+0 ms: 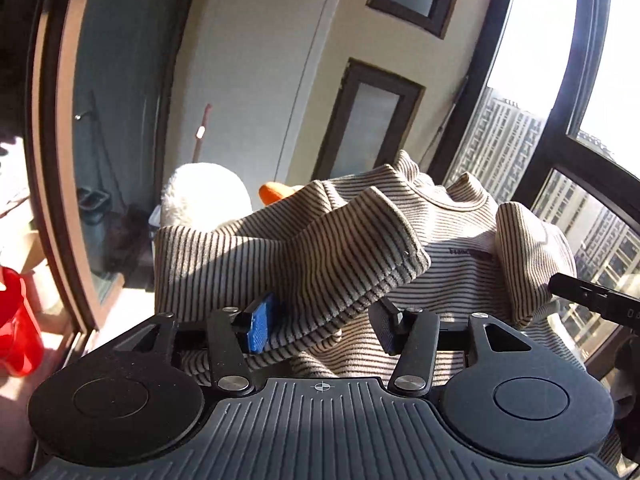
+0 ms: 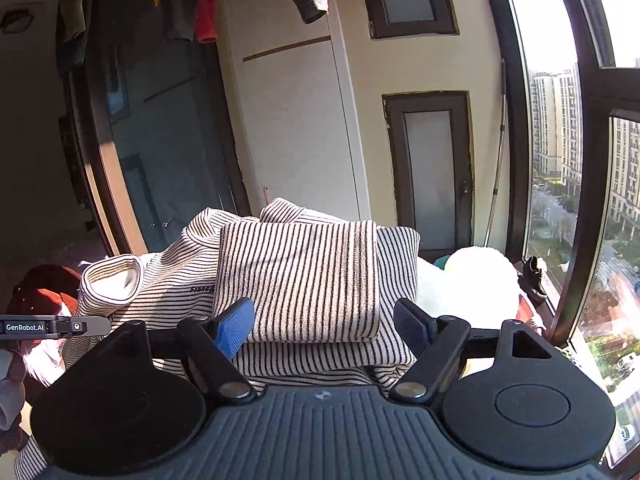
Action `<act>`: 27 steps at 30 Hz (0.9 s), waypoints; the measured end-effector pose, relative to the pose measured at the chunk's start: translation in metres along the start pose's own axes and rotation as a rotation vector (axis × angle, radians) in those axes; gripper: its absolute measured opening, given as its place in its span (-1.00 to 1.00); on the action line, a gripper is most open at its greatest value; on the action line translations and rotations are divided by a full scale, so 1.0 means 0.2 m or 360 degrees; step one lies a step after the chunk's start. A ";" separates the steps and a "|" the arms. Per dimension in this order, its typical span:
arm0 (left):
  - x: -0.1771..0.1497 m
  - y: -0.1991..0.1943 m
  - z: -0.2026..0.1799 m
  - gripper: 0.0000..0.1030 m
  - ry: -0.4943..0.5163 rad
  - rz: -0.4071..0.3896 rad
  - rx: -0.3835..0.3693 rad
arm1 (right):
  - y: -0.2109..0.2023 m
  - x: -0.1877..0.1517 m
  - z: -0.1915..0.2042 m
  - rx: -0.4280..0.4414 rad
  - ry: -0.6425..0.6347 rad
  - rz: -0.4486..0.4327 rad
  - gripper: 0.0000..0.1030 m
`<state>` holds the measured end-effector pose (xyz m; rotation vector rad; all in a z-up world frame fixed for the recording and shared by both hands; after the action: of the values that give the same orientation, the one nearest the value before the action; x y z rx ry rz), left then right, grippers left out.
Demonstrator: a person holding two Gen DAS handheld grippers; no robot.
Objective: Fold clothes
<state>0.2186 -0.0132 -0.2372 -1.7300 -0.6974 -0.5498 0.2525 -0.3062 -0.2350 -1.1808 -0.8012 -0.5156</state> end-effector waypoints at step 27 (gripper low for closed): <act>0.18 -0.16 0.10 -0.65 -0.0250 -0.0163 -0.0191 | -0.40 0.11 -0.27 -0.0201 0.0009 -0.0362 -0.78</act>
<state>0.2227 0.0186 -0.1963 -1.8717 -0.8835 -0.5389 0.2226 -0.3828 -0.1778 -1.2099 -0.9143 -0.7660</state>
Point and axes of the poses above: each gripper's, at about its wrist camera, not at the fingertips, and y roughly the way its jaws point, z to its left, x to its top, the point moved 5 cm from there along y, roughly the way its jaws point, and after that the axes turned 13 degrees about z, right-handed, at the moved point
